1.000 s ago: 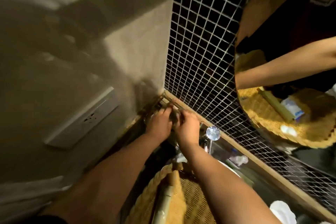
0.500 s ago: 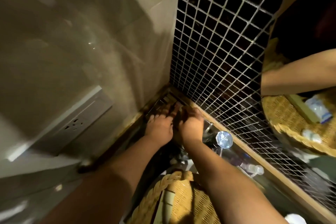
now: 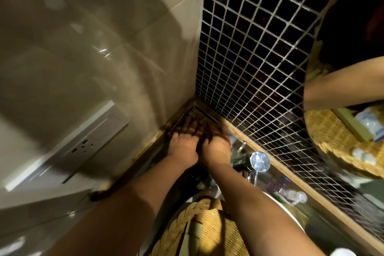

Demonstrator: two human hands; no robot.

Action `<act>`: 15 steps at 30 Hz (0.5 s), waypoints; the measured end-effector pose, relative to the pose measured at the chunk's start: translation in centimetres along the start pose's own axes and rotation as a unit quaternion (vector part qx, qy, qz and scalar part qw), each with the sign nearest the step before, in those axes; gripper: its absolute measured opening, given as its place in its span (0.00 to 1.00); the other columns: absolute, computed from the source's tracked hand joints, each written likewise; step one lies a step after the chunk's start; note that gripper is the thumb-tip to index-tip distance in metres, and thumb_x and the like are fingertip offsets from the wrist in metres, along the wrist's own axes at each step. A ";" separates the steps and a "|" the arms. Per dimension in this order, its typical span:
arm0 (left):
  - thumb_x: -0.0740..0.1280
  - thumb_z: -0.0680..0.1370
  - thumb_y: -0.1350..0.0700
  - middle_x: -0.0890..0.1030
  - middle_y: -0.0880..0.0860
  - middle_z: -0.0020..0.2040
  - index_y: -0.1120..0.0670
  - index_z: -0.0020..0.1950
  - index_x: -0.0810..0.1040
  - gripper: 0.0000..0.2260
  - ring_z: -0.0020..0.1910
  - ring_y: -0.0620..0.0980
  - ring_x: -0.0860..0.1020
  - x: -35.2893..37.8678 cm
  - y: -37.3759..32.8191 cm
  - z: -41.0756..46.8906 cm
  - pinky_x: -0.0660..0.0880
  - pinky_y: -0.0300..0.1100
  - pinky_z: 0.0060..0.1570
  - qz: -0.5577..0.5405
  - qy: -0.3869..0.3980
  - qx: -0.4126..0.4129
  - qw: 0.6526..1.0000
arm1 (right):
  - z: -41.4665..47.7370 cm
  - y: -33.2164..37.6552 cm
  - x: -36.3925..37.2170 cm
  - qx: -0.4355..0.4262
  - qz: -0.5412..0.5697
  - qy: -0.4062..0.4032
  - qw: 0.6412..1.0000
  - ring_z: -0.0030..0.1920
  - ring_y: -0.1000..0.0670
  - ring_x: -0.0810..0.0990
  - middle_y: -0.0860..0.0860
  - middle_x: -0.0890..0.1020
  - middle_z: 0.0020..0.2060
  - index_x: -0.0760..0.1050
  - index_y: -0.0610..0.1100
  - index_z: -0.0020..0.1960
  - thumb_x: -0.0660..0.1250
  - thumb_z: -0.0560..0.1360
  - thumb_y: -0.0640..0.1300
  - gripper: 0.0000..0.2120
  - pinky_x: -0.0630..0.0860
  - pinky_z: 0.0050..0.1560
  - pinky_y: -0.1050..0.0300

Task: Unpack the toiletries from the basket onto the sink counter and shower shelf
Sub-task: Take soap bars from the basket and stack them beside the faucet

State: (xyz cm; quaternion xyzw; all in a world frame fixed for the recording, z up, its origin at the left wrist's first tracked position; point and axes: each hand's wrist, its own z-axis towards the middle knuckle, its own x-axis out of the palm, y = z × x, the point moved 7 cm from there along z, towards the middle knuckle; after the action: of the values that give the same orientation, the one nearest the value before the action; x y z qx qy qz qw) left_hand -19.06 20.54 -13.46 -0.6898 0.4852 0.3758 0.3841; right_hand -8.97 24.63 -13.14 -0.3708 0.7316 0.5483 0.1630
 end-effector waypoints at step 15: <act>0.59 0.81 0.45 0.57 0.53 0.80 0.48 0.79 0.59 0.27 0.80 0.53 0.48 -1.0 -0.4 -0.2 0.46 0.52 0.76 0.090 0.008 0.014 0.996 | -3.3 1.0 1.0 -0.106 -0.312 0.119 0.937 0.79 0.44 0.42 0.42 0.48 0.80 0.46 0.38 0.80 0.50 0.83 0.52 0.31 0.37 0.77 0.53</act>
State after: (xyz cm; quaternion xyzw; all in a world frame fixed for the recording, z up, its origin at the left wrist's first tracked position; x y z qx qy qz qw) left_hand -18.90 20.80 -12.45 -0.6405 0.5539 0.3965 0.3548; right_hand -9.80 21.35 -11.98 -0.6582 0.5310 0.4961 0.1970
